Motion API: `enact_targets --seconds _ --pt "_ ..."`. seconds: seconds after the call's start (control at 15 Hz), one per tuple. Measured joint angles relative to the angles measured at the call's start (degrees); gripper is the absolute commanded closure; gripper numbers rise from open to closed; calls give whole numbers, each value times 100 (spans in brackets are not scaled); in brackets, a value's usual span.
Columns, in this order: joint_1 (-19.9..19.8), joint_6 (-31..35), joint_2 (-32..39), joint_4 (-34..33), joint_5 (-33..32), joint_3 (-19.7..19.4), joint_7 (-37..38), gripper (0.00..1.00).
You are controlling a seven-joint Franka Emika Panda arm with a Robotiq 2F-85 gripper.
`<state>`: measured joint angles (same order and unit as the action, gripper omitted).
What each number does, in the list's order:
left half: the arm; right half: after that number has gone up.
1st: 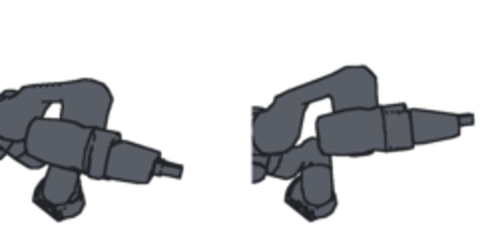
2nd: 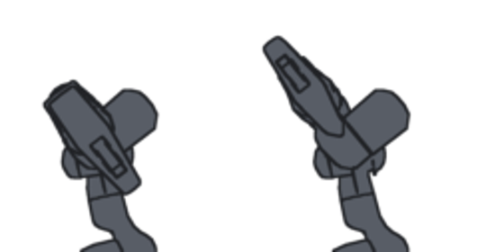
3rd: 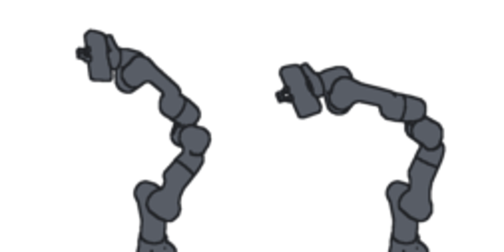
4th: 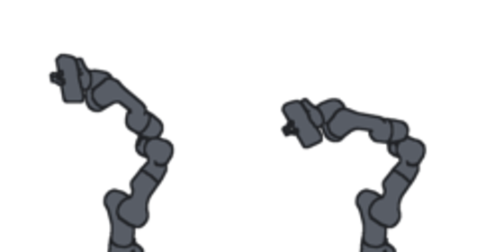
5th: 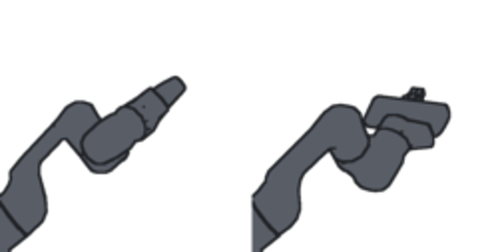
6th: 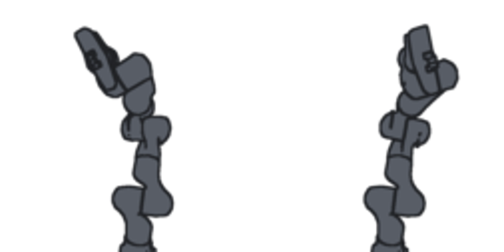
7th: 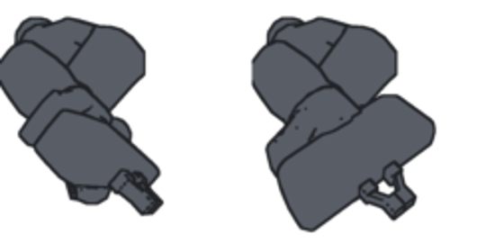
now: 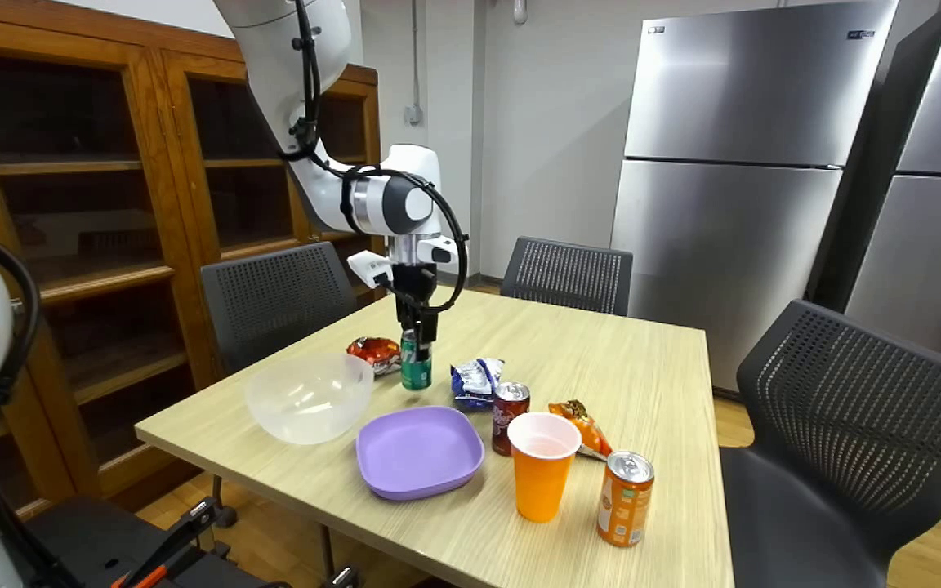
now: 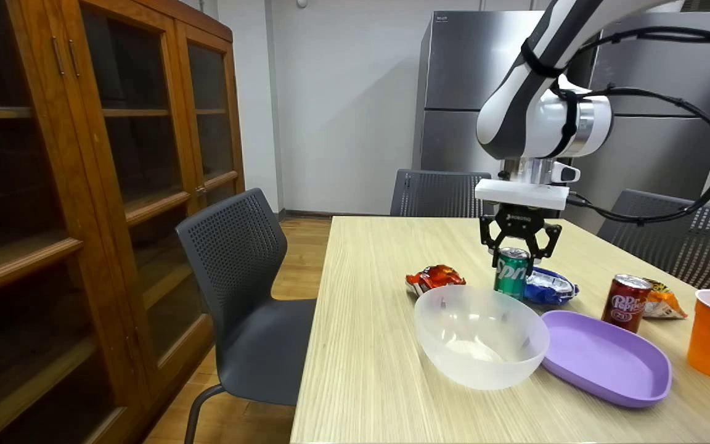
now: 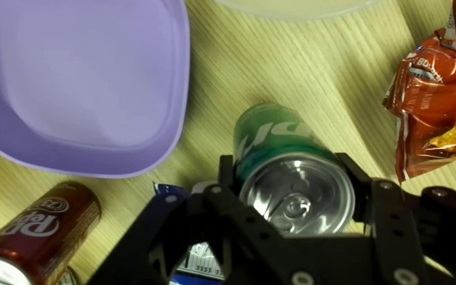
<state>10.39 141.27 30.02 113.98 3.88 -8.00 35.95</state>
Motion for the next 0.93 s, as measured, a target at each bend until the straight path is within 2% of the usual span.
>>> enact_targets --seconds 0.47,0.93 --pt "-6 276 -717 979 -215 -278 390 62" --pt "-58 313 -974 1530 -487 -426 861 62"
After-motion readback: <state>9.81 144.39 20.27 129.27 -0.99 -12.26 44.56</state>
